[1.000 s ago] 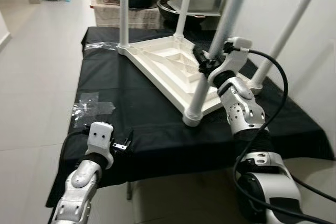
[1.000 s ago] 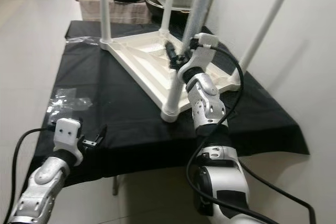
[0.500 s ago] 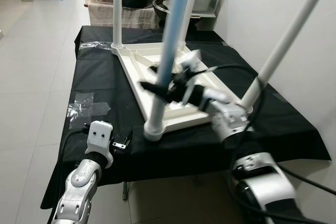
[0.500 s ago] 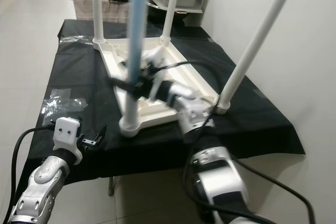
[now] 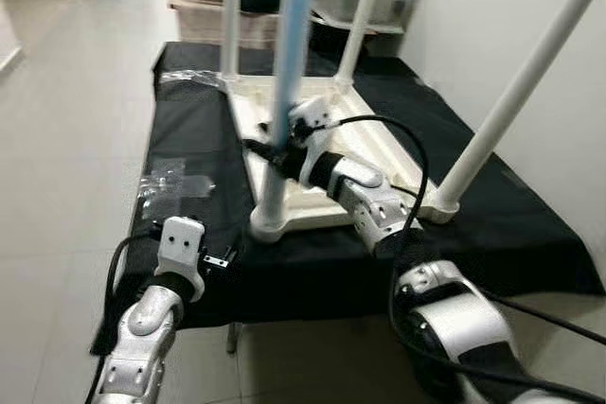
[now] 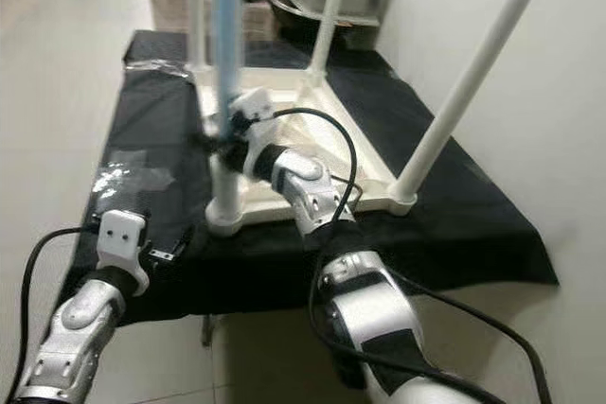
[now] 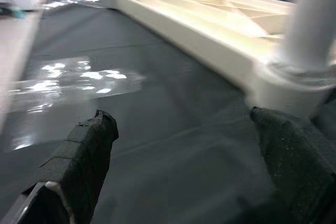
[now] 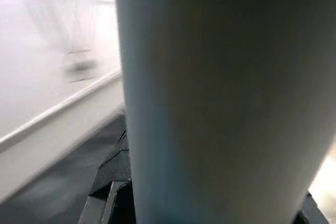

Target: Building children table

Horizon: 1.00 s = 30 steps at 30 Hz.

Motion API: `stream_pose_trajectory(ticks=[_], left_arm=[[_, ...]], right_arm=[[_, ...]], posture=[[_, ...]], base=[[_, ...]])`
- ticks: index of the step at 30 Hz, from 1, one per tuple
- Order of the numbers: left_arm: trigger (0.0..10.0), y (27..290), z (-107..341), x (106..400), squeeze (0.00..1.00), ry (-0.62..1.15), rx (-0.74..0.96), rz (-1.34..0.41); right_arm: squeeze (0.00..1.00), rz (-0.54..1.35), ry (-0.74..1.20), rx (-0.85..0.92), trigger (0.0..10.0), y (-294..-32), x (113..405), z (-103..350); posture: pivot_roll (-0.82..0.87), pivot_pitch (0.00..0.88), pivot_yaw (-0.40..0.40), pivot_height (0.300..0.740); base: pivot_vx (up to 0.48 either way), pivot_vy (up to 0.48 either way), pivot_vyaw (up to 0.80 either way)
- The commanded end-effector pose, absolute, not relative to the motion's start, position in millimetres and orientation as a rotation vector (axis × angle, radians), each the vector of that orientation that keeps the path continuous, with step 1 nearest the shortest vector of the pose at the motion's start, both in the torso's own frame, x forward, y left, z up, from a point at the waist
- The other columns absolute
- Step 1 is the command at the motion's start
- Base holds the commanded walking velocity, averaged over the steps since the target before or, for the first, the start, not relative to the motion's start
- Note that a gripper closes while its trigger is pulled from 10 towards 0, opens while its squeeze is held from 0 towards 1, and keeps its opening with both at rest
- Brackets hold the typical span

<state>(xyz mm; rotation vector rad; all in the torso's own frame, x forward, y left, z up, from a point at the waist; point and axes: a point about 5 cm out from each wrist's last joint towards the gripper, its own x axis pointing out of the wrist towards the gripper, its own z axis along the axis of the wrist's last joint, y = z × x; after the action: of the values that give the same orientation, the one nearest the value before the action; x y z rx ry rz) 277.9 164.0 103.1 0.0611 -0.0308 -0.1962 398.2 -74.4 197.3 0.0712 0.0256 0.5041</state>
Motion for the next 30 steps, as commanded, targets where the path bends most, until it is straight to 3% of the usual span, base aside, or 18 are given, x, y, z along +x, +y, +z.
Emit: stream_pose_trajectory(ticks=[1, 4, 5, 13, 14, 15, 19, 20, 21, 24, 26, 27, 29, 30], left_arm=[[10.0, 157.9, 100.5, 277.9, 0.0, -0.02, 0.064, -0.218], [10.0, 158.4, 101.6, 278.9, 0.0, -0.02, 0.061, -0.218], [10.0, 161.1, 102.7, 280.2, 0.0, -0.021, 0.059, -0.212], [10.0, 155.6, 100.6, 279.8, 0.0, -0.017, 0.059, -0.228], [10.0, 154.6, 101.0, 280.2, 0.0, -0.018, 0.057, -0.23], [10.0, 154.5, 101.1, 280.7, 0.0, -0.018, 0.056, -0.231], [10.0, 156.8, 101.1, 281.5, 0.0, -0.019, 0.058, -0.229], [10.0, 156.9, 101.3, 281.5, 0.0, -0.02, 0.059, -0.228], [10.0, 157.0, 101.3, 281.6, 0.0, -0.02, 0.059, -0.228], [10.0, 157.1, 101.6, 281.5, 0.0, -0.022, 0.058, -0.227], [10.0, 157.4, 100.4, 280.9, 0.0, -0.02, 0.066, -0.228], [10.0, 157.4, 100.4, 280.9, 0.0, -0.02, 0.066, -0.228], [10.0, 157.0, 99.8, 280.6, 0.0, -0.019, 0.07, -0.232], [10.0, 157.0, 99.8, 280.6, 0.0, -0.019, 0.07, -0.232]], right_arm=[[0.0, 0.156, 0.26, 0.065, 0.0, -119.9, 395.0, 146.1], [0.0, 0.055, 0.257, 0.062, 0.0, -126.7, 391.6, 141.7], [0.0, -0.128, 0.192, 0.051, 0.0, -134.6, 384.3, 144.6], [0.0, -0.235, 0.159, 0.099, 0.0, -117.0, 377.3, 153.7], [0.0, -0.21, 0.126, 0.161, 9.3, -110.4, 376.9, 160.4], [1.0, -0.173, 0.078, 0.169, 10.0, -106.4, 377.2, 169.7], [1.0, -0.093, -0.004, 0.145, 10.0, -110.1, 384.0, 193.4], [0.29, -0.082, -0.023, 0.152, 10.0, -114.6, 385.9, 200.3], [0.0, -0.075, -0.037, 0.159, 10.0, -117.4, 386.7, 204.8], [0.0, 0.057, -0.116, 0.237, 10.0, -116.8, 388.2, 222.4], [0.0, 0.354, -0.225, 0.3, 10.0, -112.8, 388.8, 245.1], [0.0, 0.354, -0.225, 0.3, 10.0, -112.8, 388.8, 245.1], [0.0, 0.679, -0.269, 0.292, 10.0, -108.2, 383.3, 257.9], [0.0, 0.679, -0.269, 0.292, 10.0, -108.2, 383.3, 257.9]], posture=[[0.06, 0.0, -0.164, 0.74], [0.06, 0.0, -0.165, 0.74], [0.04, 0.0, -0.152, 0.74], [0.04, 0.0, -0.144, 0.74], [0.04, 0.0, -0.144, 0.74], [0.04, 0.0, -0.142, 0.74], [0.03, 0.0, -0.143, 0.74], [0.04, 0.0, -0.145, 0.74], [0.04, 0.0, -0.145, 0.74], [0.04, 0.0, -0.145, 0.74], [0.04, 0.0, -0.146, 0.74], [0.04, 0.0, -0.146, 0.74], [0.05, 0.0, -0.148, 0.74], [0.05, 0.0, -0.148, 0.74]], base=[[0.0, 0.0, 0.0], [0.0, 0.0, 0.0], [0.0, 0.0, 0.0], [0.0, 0.0, 0.0], [0.0, 0.0, 0.0], [0.0, 0.0, 0.0], [0.0, 0.0, 0.0], [0.0, 0.0, 0.0], [0.0, 0.0, 0.0], [0.0, 0.0, 0.0], [0.0, 0.0, 0.0], [0.0, 0.0, 0.0], [0.0, 0.0, 0.0], [0.0, 0.0, 0.0]])
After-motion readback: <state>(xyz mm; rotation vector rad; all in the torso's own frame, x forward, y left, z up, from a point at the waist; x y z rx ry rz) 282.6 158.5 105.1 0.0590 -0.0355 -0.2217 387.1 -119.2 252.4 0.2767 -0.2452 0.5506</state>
